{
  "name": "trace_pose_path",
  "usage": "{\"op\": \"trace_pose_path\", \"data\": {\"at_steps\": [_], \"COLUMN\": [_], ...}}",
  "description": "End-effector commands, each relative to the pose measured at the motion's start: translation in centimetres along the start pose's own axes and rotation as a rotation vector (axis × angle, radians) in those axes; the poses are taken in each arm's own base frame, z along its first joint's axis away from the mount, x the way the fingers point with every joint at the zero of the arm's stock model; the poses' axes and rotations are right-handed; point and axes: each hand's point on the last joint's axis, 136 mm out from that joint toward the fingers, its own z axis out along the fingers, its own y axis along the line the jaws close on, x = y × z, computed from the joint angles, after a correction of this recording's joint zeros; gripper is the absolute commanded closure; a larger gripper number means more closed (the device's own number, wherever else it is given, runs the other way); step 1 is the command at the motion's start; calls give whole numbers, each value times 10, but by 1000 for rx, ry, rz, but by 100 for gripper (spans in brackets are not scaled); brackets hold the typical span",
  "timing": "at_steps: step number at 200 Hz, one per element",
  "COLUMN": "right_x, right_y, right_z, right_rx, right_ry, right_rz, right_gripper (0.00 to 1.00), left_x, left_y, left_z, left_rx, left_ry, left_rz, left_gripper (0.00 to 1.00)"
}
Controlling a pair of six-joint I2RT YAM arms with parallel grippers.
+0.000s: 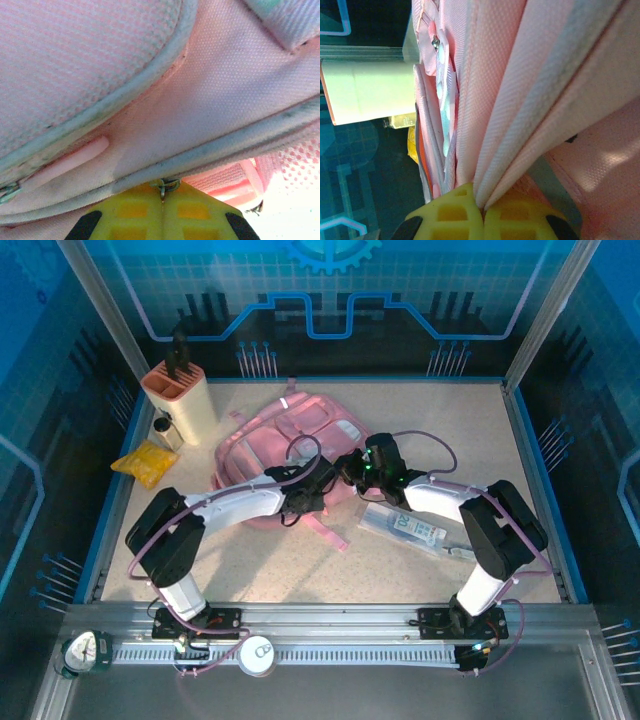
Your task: Pack the student bag
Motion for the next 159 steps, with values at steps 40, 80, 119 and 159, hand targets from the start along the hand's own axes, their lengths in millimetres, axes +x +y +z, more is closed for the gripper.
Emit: {"op": "trace_pose_path", "data": {"at_steps": [40, 80, 119, 159], "right_x": [-29, -38, -25, -16], "right_y": [14, 15, 13, 18], "right_z": [-11, -14, -7, -8], "right_rx": [-71, -69, -87, -89], "right_ry": [-27, -34, 3, 13], "right_rz": [-44, -56, -33, -49], "right_gripper": [100, 100, 100, 100], "left_x": [28, 50, 39, 33], "left_y": [64, 74, 49, 55], "left_z": [-16, 1, 18, 33], "left_rx": [-128, -124, -54, -103], "left_ry": [116, 185, 151, 104], "left_rz": [91, 111, 82, 40], "left_gripper": [100, 100, 89, 79]}}
